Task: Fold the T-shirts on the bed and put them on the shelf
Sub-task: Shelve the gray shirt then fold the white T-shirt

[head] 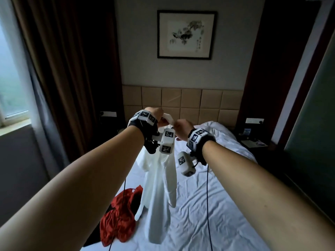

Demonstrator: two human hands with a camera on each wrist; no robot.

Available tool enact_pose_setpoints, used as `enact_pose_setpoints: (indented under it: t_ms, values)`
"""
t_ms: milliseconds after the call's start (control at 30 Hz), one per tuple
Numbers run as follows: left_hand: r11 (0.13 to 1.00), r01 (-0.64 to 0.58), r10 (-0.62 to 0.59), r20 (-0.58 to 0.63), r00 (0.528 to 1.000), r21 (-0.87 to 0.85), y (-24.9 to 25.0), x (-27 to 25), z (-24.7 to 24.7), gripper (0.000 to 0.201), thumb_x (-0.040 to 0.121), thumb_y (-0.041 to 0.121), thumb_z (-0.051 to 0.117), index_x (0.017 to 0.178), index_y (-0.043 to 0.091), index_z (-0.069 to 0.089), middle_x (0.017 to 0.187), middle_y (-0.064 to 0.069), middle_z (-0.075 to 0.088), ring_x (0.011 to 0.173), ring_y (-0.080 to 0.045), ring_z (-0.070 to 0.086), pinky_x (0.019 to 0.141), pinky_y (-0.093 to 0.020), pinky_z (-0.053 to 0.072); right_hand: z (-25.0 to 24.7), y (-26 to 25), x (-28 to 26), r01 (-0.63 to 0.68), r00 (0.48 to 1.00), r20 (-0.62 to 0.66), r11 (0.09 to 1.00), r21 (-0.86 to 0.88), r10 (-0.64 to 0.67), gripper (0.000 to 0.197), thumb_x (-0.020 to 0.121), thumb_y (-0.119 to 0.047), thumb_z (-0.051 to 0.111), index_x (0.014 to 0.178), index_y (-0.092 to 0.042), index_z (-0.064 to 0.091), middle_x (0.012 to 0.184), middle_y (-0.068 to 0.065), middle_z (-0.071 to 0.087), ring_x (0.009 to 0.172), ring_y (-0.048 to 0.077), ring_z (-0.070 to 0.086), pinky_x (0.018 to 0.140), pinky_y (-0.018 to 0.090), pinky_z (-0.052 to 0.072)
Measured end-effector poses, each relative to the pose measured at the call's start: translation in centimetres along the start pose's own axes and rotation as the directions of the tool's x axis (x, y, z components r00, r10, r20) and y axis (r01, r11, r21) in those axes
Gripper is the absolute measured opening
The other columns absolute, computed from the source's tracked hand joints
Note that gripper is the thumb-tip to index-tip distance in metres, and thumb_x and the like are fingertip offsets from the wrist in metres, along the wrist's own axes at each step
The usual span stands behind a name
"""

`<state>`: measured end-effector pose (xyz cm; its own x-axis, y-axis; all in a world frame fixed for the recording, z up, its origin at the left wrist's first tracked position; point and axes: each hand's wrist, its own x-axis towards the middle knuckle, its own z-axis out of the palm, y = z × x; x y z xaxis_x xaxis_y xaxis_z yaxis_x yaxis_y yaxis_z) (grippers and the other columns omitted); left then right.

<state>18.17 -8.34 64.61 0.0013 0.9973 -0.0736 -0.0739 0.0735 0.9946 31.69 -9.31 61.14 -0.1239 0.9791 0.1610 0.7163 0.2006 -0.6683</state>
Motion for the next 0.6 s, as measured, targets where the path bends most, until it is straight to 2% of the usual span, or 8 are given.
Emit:
enact_pose_setpoints:
  t_ms: [67,133,167,200,333,433,500,600]
  values:
    - [0.996,-0.056,0.065,-0.146,0.987,0.067,0.3,0.6,0.3,0.036,0.093,0.011,0.051,0.125,-0.004,0.053,0.11,-0.011,0.064,0.091,-0.022,0.069,0.073,-0.031,0.059,-0.7,1.1,0.3,-0.005,0.996,-0.086,0.999,0.054,0.01,0.017,0.087,-0.016,0.049,0.085,-0.006,0.063,0.081,0.013,0.067,0.075,0.029,0.066,0.071,0.045,0.06]
    - [0.974,-0.045,0.11,-0.293,0.95,0.22,0.2,0.2,1.2,0.058,0.097,0.016,0.048,0.149,0.019,0.023,0.116,-0.008,0.056,0.102,-0.021,0.064,0.086,-0.032,0.055,-1.8,2.3,0.6,-0.009,0.989,-0.144,0.992,0.122,0.026,0.011,0.086,-0.019,0.049,0.082,-0.015,0.059,0.077,0.006,0.063,0.075,0.027,0.062,0.066,0.038,0.056]
    - [0.95,-0.082,0.185,-0.334,0.924,0.301,0.2,-0.4,1.6,0.032,0.098,0.019,0.046,0.128,0.025,0.038,0.116,-0.005,0.055,0.108,-0.023,0.06,0.097,-0.034,0.048,-2.4,2.8,0.7,-0.003,0.989,-0.146,0.987,0.16,0.027,0.009,0.087,-0.018,0.049,0.082,-0.018,0.057,0.075,0.004,0.06,0.072,0.025,0.059,0.061,0.034,0.051]
    - [0.903,-0.117,0.26,-0.31,0.915,0.413,0.1,0.2,1.8,0.035,0.097,0.024,0.047,0.131,0.017,0.044,0.117,-0.006,0.057,0.111,-0.024,0.059,0.1,-0.033,0.043,-3.0,3.0,0.7,0.003,0.99,-0.139,0.982,0.187,0.024,0.008,0.088,-0.016,0.048,0.084,-0.019,0.054,0.073,0.003,0.057,0.068,0.023,0.056,0.055,0.03,0.046]
    - [0.886,-0.162,0.244,-0.138,0.96,0.435,-1.0,-0.2,5.1,0.008,0.085,0.011,0.064,0.078,0.009,0.064,0.085,-0.014,0.064,0.072,-0.021,0.064,0.079,-0.033,0.057,-5.9,4.3,0.4,0.05,0.994,-0.104,0.975,0.218,-0.027,0.011,0.091,-0.01,0.045,0.09,-0.017,0.054,0.07,0.0,0.051,0.059,0.015,0.045,0.049,0.025,0.034]
    - [0.758,-0.163,0.231,-0.025,0.973,0.632,-1.6,-1.2,8.6,0.028,0.072,0.024,0.079,0.09,0.014,0.062,0.083,-0.003,0.062,0.078,-0.02,0.062,0.078,-0.036,0.058,-8.1,6.1,-0.1,0.068,0.994,-0.093,0.976,0.209,-0.049,0.014,0.091,-0.012,0.049,0.081,-0.021,0.054,0.072,-0.002,0.052,0.066,0.015,0.047,0.053,0.025,0.036]
    - [0.661,-0.1,0.26,-0.102,0.96,0.744,-1.9,-1.4,10.9,0.044,0.07,0.038,0.081,0.1,0.017,0.056,0.093,0.001,0.059,0.086,-0.02,0.058,0.077,-0.031,0.052,-9.8,7.5,-0.9,0.067,0.996,-0.072,0.974,0.215,-0.053,0.011,0.09,-0.013,0.053,0.082,-0.021,0.056,0.073,-0.003,0.054,0.067,0.013,0.048,0.054,0.025,0.037]
    - [0.648,-0.058,0.336,-0.217,0.916,0.759,-2.1,-1.9,14.4,0.033,0.082,0.038,0.063,0.097,0.009,0.068,0.098,-0.009,0.067,0.083,-0.027,0.06,0.073,-0.03,0.05,-12.3,9.8,-2.4,0.075,0.997,-0.015,0.98,0.183,-0.073,0.013,0.082,-0.009,0.063,0.093,-0.016,0.06,0.084,0.001,0.061,0.077,0.016,0.055,0.068,0.029,0.047]
